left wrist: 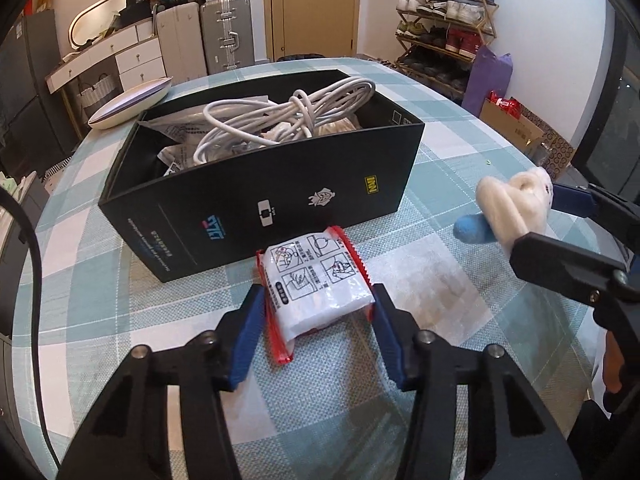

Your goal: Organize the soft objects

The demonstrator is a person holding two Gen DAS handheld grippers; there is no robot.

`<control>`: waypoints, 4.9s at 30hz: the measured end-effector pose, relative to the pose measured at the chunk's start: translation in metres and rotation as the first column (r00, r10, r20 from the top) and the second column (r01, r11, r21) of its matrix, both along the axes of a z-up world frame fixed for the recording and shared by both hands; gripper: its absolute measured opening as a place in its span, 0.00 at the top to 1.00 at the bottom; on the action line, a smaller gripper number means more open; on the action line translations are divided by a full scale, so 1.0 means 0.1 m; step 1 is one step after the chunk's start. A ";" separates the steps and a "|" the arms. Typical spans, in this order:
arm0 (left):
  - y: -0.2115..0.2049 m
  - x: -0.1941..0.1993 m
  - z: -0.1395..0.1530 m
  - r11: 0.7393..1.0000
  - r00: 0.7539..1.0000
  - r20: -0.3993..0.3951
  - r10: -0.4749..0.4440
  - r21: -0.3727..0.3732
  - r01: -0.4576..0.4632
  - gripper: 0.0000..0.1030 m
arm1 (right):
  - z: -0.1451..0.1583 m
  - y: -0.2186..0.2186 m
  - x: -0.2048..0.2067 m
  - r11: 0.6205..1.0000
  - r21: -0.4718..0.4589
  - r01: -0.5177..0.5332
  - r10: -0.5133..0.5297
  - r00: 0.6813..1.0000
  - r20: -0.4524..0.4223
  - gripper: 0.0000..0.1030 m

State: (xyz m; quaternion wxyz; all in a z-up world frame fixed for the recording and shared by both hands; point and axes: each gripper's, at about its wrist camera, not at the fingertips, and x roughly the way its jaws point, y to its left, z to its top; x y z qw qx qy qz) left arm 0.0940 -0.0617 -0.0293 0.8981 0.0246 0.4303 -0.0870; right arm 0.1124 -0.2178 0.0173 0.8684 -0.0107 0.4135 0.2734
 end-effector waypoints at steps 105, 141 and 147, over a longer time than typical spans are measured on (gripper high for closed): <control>0.80 0.15 0.63 0.995 0.964 0.247 0.094 -0.064 -0.080 0.00 | 0.35 0.67 0.81 0.997 0.080 -0.018 0.006 0.989 0.148 0.01; 0.89 -0.27 0.41 0.973 0.880 0.416 0.229 -0.116 -0.199 0.00 | 0.18 0.50 0.04 0.994 0.043 -0.098 0.078 0.935 0.346 0.01; 0.88 -0.27 0.41 0.973 0.880 0.416 0.229 -0.116 -0.199 0.00 | 0.19 0.51 0.02 0.993 0.045 -0.105 0.082 0.931 0.356 0.01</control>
